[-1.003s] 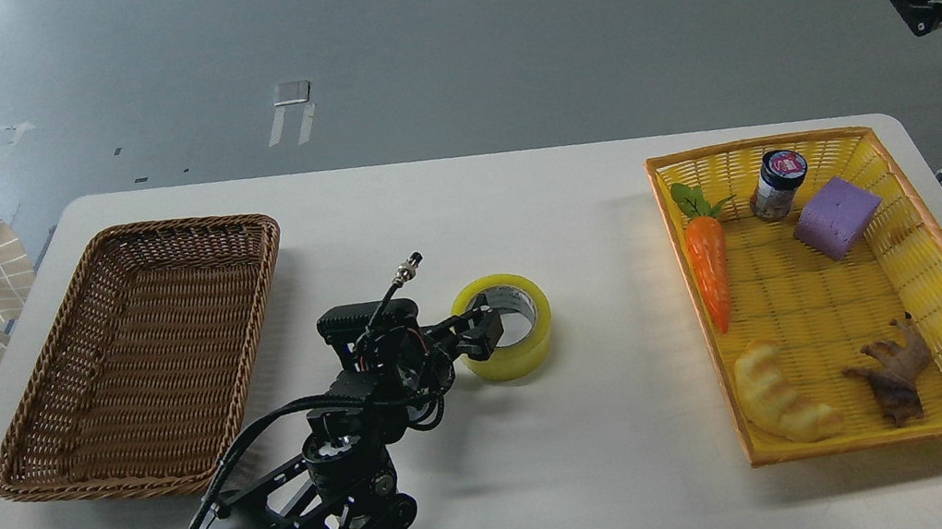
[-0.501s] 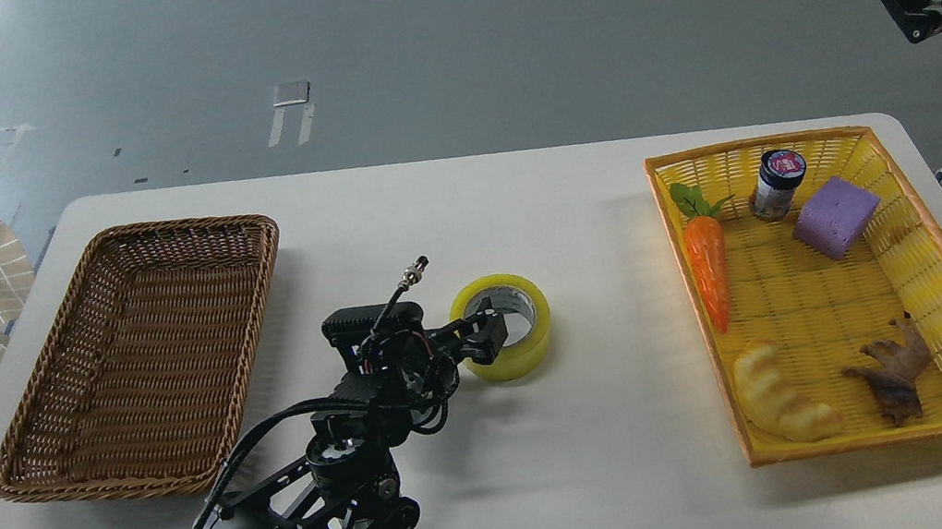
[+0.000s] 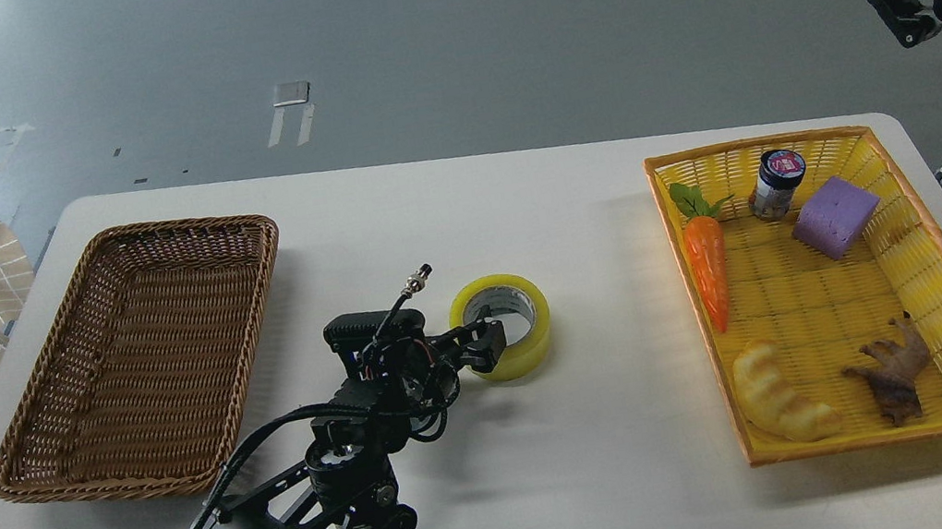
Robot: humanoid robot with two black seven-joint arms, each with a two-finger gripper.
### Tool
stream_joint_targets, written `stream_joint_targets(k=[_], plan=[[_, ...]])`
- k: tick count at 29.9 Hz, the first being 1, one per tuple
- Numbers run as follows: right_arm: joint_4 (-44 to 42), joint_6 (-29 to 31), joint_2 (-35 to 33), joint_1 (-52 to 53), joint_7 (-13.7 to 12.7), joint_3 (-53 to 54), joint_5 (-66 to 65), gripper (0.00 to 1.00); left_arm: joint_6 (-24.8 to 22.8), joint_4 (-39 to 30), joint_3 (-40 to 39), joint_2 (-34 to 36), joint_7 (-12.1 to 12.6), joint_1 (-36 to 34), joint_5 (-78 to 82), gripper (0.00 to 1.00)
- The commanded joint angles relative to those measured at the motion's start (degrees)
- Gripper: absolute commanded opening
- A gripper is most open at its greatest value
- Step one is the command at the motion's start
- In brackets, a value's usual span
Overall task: Place and transfer tape with both arms
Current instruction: 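Grasp the yellow tape roll with the left gripper, then lift the tape and carry it over the wicker basket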
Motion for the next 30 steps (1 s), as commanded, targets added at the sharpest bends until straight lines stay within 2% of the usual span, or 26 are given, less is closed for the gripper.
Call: stream_joint_targets(k=[1,5,8,10,12,15,18,21,25,27,29,30], plan=[[0.0,0.0,0.0,-0.1,0.0,0.0,0.0,1.0,0.0,0.0,0.9,1.4,-0.2,-0.1,0.0,0.96],[-0.3,0.0,0.0,-0.2,0.0,-0.1,-0.1,1.0,0.0,0.0,1.1,1.7,-0.5,-0.1,0.0,0.95],[-0.5,0.0,0.0,-0.1,-0.1,-0.2,-0.4,1.0,0.0,0.5,1.1,1.8,-0.5,-0.2,0.0,0.88],[-0.6,0.0,0.0,-0.2,-0.1,-0.2,-0.5,1.0,-0.2,0.8,1.1,1.8,-0.7,-0.5,0.0,0.8],[-0.7,0.0,0.0,-0.3,-0.1,-0.6,-0.6,1.0,-0.4,0.8,1.1,1.8,-1.4,-0.5,0.0,0.62],[-1.1,-0.1,0.0,-0.3,-0.1,-1.2,-0.7,1.0,-1.1,0.8,1.1,1.7,-1.5,-0.7,0.0,0.49],[-2.0,-0.3,0.0,-0.3,-0.1,-1.3,-0.6,1.0,-3.3,0.7,1.0,1.7,-1.5,-1.1,0.0,0.42],[-2.7,-0.4,0.0,-0.3,-0.1,-1.3,-0.7,1.0,-4.5,0.4,0.9,1.7,-1.6,-1.3,0.0,0.29],[-3.5,-0.5,0.1,-0.2,-0.1,-1.3,-0.7,1.0,-5.2,0.3,1.0,1.7,-1.8,-2.0,0.0,0.21],[-4.2,-0.6,0.2,-0.1,-0.1,-1.3,-0.7,1.0,-5.9,0.2,0.9,1.7,-3.0,-2.0,0.0,0.13],[-4.7,-0.7,0.3,0.0,-0.1,-1.3,-0.7,1.0,-7.3,-0.3,0.9,1.7,-5.6,-2.1,0.0,0.1],[-5.0,-0.7,0.3,0.0,-0.1,-1.3,-0.7,1.0,-7.8,-0.4,0.9,1.6,-6.0,-2.2,0.0,0.1]])
